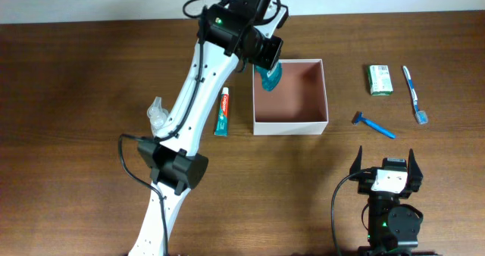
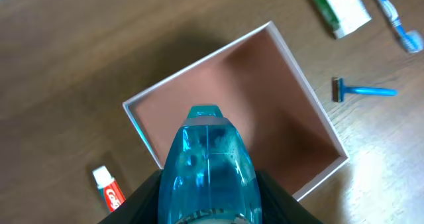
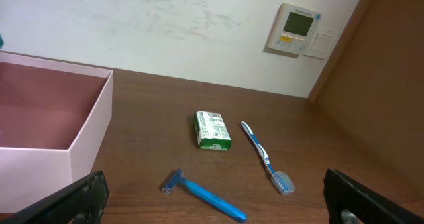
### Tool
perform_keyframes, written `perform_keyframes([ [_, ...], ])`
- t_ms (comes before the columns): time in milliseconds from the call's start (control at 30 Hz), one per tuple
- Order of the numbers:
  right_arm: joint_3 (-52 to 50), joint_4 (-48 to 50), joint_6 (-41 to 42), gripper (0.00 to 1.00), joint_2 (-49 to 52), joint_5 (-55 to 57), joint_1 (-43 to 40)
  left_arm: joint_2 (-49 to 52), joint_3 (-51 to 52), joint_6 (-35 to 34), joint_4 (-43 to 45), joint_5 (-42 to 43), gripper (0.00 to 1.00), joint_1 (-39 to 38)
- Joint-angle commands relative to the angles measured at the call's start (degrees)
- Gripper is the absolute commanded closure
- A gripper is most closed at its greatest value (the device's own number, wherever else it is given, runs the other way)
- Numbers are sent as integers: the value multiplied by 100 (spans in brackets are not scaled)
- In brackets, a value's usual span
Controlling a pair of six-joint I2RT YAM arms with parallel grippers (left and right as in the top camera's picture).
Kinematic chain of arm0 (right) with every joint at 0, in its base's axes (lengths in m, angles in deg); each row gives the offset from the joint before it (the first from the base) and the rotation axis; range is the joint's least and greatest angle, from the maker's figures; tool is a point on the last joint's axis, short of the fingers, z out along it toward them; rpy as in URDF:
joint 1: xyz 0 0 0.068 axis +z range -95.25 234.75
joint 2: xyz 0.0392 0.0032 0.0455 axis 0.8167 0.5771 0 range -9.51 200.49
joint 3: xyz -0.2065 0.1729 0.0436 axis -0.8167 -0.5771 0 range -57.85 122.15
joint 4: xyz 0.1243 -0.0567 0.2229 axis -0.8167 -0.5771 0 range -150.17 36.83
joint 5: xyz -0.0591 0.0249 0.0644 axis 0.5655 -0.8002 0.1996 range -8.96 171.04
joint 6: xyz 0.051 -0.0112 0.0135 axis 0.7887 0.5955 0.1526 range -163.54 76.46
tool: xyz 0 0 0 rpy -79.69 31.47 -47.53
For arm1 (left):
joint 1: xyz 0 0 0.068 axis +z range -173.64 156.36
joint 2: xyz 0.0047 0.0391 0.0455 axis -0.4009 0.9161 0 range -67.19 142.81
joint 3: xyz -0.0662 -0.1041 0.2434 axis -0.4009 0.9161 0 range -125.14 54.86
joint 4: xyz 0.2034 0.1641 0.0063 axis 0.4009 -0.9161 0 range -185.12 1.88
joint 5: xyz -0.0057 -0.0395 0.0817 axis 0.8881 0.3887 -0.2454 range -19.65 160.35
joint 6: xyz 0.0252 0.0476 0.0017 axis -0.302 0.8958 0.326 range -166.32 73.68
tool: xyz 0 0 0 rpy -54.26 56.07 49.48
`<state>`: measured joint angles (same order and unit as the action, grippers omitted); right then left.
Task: Pack container
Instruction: 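Lift the mouthwash bottle and carry it right over the pink box, then lower the bottle into the box's back-left corner and open the gripper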
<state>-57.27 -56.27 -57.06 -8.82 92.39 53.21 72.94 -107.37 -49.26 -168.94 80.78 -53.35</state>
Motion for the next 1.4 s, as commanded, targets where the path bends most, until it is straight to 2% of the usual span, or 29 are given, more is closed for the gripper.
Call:
perform_keyframes([
  [0, -26, -48, 24, 1, -33, 114, 42, -186, 146, -328, 138, -42, 79, 7],
  [200, -26, -48, 24, 1, -33, 114, 42, -181, 380, -702, 234, -68, 79, 9],
  [300, -26, -48, 24, 1, -33, 114, 42, -181, 518, -1060, 234, -273, 80, 9],
  [567, -26, -48, 24, 1, -33, 114, 42, -149, 662, -1445, 188, -671, 80, 9],
  [1100, -26, -48, 24, 1, -33, 114, 42, 337, 662, -1440, 332, -684, 80, 9],
  [1367, -26, -48, 24, 1, -33, 114, 42, 420, 662, -1440, 754, -715, 80, 9],
])
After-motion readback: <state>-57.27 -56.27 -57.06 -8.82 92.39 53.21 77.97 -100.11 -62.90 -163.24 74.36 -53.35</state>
